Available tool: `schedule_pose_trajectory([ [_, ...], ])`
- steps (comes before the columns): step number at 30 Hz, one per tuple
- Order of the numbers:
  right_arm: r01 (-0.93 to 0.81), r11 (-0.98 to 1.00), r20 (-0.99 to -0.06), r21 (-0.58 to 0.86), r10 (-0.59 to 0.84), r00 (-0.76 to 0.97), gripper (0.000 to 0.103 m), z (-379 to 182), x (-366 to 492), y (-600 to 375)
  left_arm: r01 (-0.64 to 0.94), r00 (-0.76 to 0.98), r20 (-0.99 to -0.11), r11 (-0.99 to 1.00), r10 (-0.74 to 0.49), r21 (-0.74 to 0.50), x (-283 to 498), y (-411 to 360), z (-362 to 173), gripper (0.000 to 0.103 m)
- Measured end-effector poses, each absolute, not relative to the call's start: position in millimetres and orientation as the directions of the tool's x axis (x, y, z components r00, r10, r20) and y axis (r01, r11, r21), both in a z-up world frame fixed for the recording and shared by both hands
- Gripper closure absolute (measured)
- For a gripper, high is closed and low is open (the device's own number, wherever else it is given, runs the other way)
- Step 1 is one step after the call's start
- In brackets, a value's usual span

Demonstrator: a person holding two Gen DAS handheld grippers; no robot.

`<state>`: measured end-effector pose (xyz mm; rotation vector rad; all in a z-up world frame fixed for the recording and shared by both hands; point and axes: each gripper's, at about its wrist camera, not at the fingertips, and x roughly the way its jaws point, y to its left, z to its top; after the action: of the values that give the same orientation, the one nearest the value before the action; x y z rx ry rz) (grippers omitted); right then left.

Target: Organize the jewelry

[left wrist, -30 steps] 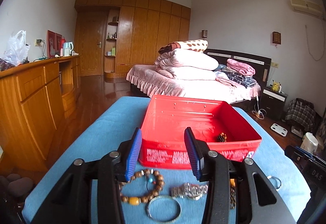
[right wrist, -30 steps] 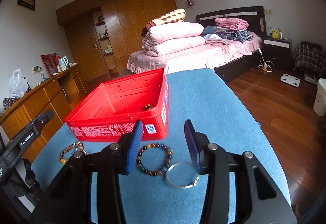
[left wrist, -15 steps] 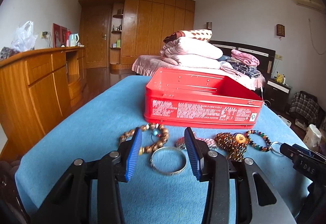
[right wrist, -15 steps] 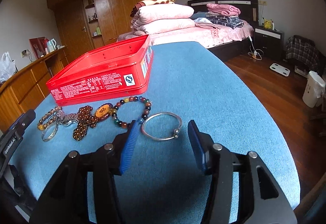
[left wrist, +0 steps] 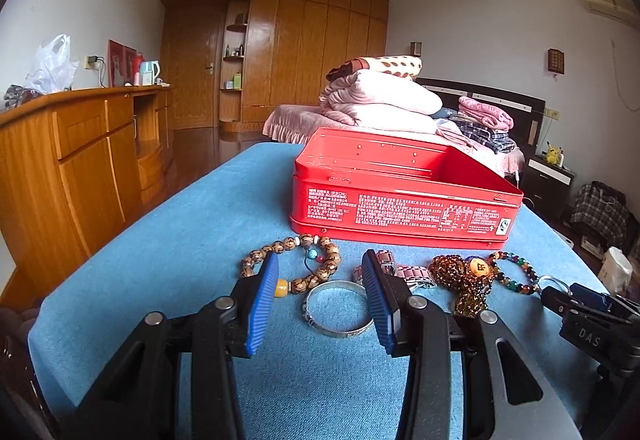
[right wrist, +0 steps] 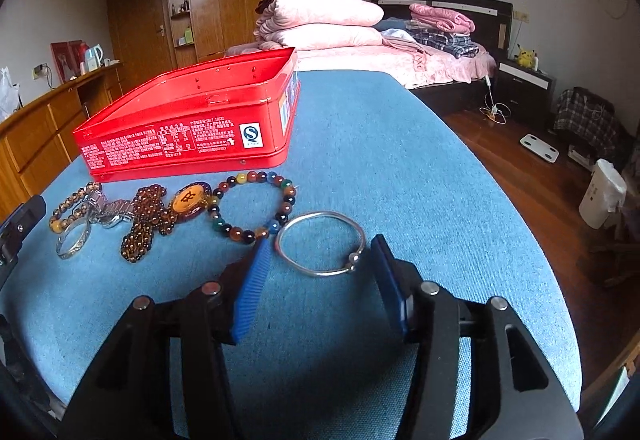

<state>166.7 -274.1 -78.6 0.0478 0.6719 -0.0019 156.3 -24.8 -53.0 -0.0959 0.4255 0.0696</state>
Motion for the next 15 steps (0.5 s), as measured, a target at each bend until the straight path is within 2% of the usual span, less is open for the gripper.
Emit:
schedule_pose_trajectory([
  [1,0.017,0.999,-0.621,0.044,0.014,0.784,0.057,-79,167,-274,-0.088,0.908,-0.417,0.993,0.049,-0.076,157,-25,-54,0.06],
  [9,0.01,0.997,-0.605,0.082,0.042,0.795,0.058,-76,160,-280,-0.089,0.902,-0.429,0.993,0.046,-0.08,152,-23,-60,0.06],
  [15,-0.001,0.996,-0.588,0.087,0.052,0.807,0.058,-69,152,-283,-0.062,0.872,-0.49,0.994,0.011,-0.087,156,-28,-74,0.06],
])
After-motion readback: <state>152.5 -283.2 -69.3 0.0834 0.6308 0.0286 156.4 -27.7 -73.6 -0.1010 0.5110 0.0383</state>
